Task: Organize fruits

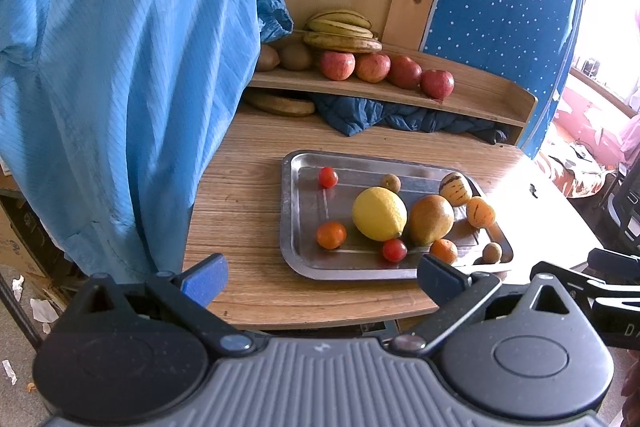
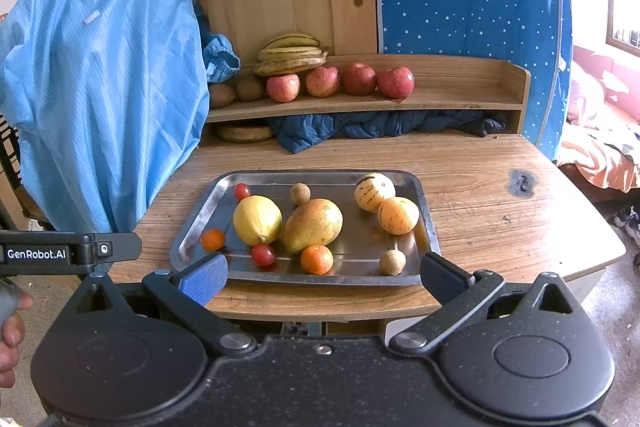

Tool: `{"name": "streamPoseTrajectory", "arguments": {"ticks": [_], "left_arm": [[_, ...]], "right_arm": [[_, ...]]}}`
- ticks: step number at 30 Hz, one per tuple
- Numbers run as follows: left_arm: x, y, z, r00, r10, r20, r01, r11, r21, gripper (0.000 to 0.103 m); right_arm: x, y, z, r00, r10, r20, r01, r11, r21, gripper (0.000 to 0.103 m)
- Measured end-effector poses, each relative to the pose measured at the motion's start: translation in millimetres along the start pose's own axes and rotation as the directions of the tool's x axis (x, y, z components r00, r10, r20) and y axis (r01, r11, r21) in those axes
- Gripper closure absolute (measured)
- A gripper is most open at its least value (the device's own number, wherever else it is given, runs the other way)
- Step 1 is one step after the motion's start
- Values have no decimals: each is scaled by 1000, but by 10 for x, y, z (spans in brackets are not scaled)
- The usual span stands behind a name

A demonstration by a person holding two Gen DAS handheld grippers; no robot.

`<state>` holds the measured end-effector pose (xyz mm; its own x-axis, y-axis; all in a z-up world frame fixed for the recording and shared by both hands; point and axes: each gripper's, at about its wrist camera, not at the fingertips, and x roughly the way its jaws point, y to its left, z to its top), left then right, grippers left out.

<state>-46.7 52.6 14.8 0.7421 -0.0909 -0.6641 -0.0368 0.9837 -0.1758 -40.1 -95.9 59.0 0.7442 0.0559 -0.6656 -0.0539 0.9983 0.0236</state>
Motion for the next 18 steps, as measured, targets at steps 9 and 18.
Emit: {"name": "streamPoseTrajectory", "arguments": {"ticks": [9, 18], "left_arm": [[7, 18, -2, 1000, 6, -4, -6, 1000, 0, 1], [22, 26, 0, 1000, 6, -8, -6, 1000, -1, 1]], "right_arm": [[24, 11, 2, 1000, 6, -3, -6, 1000, 2, 1], [34, 18, 9, 1000, 6, -6, -6, 1000, 1, 1]]}}
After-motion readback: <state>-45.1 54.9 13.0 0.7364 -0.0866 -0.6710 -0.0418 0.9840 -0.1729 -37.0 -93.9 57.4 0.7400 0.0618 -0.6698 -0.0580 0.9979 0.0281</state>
